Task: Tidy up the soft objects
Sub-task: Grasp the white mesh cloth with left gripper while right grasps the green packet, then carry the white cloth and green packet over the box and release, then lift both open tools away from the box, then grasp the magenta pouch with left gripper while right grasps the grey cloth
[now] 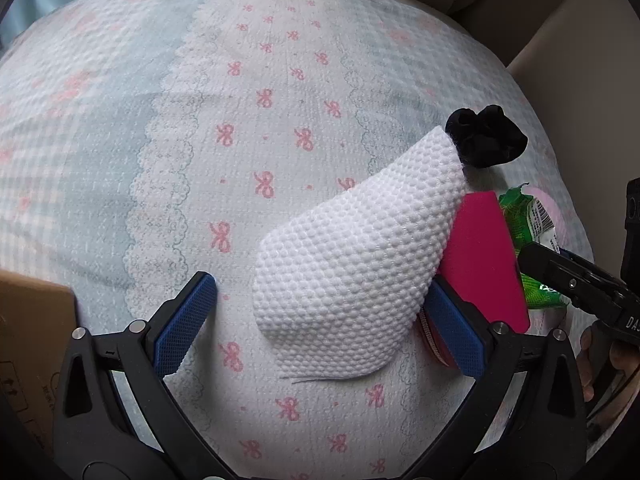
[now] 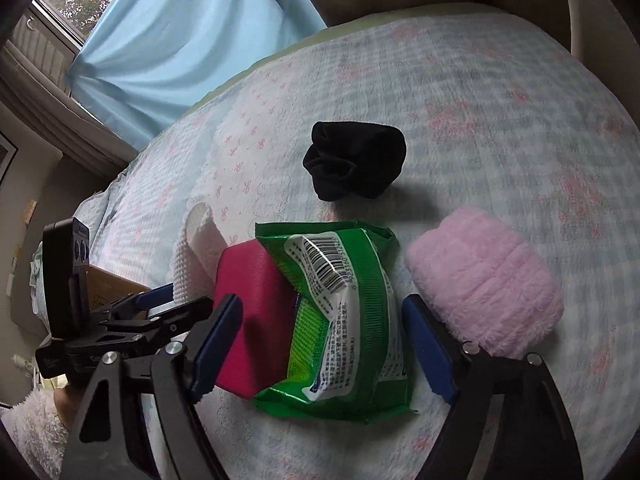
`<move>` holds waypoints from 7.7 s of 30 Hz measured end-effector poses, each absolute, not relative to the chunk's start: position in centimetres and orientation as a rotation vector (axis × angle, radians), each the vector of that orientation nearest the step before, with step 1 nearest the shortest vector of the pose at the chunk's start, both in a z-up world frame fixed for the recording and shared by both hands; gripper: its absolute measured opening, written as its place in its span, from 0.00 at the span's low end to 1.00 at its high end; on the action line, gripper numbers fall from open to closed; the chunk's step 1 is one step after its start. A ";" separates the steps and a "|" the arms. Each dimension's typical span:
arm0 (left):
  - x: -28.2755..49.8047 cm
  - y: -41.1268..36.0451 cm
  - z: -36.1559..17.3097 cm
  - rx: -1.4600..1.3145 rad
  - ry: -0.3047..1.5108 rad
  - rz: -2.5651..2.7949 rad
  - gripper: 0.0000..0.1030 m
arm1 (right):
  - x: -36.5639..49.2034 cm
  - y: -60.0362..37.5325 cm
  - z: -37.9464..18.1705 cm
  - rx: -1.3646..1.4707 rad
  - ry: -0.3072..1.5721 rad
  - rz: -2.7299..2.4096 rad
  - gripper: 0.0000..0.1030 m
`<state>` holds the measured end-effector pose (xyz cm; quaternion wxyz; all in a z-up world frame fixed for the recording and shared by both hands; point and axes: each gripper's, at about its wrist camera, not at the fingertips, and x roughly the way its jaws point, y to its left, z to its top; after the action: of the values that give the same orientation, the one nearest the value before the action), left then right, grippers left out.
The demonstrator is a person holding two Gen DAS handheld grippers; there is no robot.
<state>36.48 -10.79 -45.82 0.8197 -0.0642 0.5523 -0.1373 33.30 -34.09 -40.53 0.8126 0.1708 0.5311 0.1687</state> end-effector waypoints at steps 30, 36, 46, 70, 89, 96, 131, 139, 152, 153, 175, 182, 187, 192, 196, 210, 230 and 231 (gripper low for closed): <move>34.4 -11.0 -37.4 -0.090 1.115 -0.346 0.17 | 31.2 -33.4 -33.6 0.331 1.062 0.238 0.26; 31.2 -9.9 -30.3 -0.126 1.056 -0.358 0.17 | 28.7 -32.1 -26.1 0.333 1.011 0.210 0.26; 24.1 -5.1 -18.4 -0.150 0.977 -0.387 0.17 | 23.0 -26.5 -13.4 0.297 0.922 0.167 0.26; 19.9 20.2 -15.2 -0.070 1.017 -0.313 0.17 | 20.6 -1.9 -10.5 0.231 0.954 0.229 0.26; 24.8 27.0 -30.4 -0.037 1.346 -0.322 0.17 | 25.5 4.3 -25.1 0.309 1.333 0.079 0.26; 25.1 25.7 -34.0 -0.009 1.413 -0.318 0.17 | 27.1 3.9 -29.1 0.331 1.443 0.034 0.26; 22.4 26.5 -28.8 0.044 1.296 -0.220 1.00 | 25.8 3.5 -25.2 0.355 1.265 0.054 0.99; 19.1 25.9 -24.3 0.020 1.216 -0.195 1.00 | 22.5 3.3 -20.0 0.223 1.181 0.071 0.99; 13.4 22.8 -13.0 -0.012 0.959 -0.145 1.00 | 15.5 -0.2 -7.0 0.050 0.936 0.044 0.99; 13.1 22.3 -12.3 -0.018 0.940 -0.147 1.00 | 14.9 -0.7 -6.1 0.041 0.913 0.029 1.00; 15.4 0.1 -12.9 0.050 0.905 -0.257 1.00 | 12.0 -22.3 -9.7 0.085 0.906 -0.101 1.00; 20.2 -8.0 -18.8 0.023 0.955 -0.287 1.00 | 13.5 -30.7 -17.4 0.128 0.999 -0.180 1.00; 24.2 -13.0 -24.9 0.049 1.013 -0.299 1.00 | 14.6 -34.1 -23.8 0.157 1.014 -0.166 1.00; 27.8 -16.4 -31.5 0.049 1.067 -0.296 1.00 | 15.7 -35.4 -29.7 0.074 1.033 -0.092 1.00; 30.1 -18.3 -36.0 0.023 1.095 -0.270 1.00 | 16.5 -36.6 -33.4 0.069 1.051 -0.042 1.00; 33.8 -21.6 -44.9 0.023 1.140 -0.178 1.00 | 18.0 -38.1 -41.0 0.002 1.042 0.079 0.92; 34.2 -21.8 -44.6 0.017 1.121 -0.171 0.50 | 18.3 -38.7 -40.0 -0.014 1.019 0.050 0.10; 34.2 -21.6 -44.5 0.014 1.121 -0.172 0.48 | 18.4 -38.8 -39.8 -0.006 1.019 0.048 0.10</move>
<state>34.16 -21.64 -44.45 0.8436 0.0064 0.5308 -0.0816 18.38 -38.80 -39.84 0.8727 -0.0029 0.4877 0.0231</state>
